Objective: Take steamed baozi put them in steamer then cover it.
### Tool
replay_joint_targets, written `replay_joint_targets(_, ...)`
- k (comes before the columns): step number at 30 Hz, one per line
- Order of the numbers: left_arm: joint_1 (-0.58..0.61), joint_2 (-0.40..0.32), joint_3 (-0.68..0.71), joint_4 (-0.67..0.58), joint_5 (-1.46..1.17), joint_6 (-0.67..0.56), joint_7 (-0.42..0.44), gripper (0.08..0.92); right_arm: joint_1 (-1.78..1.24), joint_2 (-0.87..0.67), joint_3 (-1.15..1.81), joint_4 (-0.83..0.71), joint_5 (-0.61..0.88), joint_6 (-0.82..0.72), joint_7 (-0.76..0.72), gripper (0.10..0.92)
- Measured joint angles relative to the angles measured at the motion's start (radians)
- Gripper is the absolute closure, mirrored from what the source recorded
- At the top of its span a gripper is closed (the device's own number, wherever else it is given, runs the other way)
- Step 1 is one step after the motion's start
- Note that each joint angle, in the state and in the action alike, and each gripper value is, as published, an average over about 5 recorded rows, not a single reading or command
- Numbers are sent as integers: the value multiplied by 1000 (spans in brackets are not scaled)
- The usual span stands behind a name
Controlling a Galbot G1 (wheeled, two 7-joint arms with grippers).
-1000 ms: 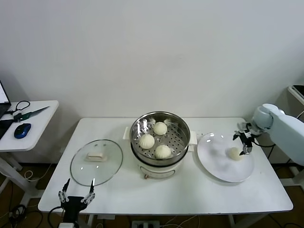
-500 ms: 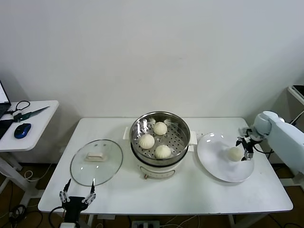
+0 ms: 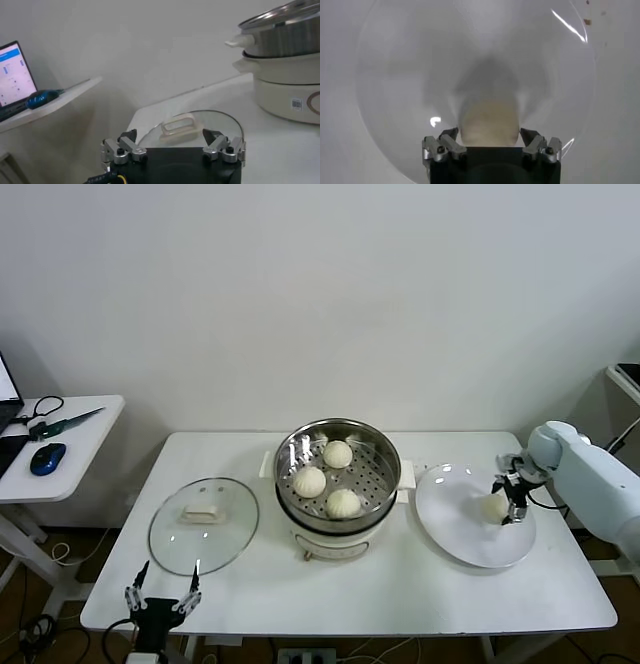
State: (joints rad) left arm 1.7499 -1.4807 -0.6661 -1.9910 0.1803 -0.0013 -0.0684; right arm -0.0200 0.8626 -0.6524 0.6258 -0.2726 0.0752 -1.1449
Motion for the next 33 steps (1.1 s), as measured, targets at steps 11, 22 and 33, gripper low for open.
replay_joint_targets(11,5,-2,-1,-3,0,-3,0,177,13,-2,2,-5,12,7,-10,312)
replay_joint_targets(22,18,-8,6,-20,-5,-6,1,177,111,-41,-106,72,159,-40,-18,329)
replay_joint_targets(33,27,-13,31,-53,-16,-2,7,177,420,-17,-411,222,521,-152,5,322)
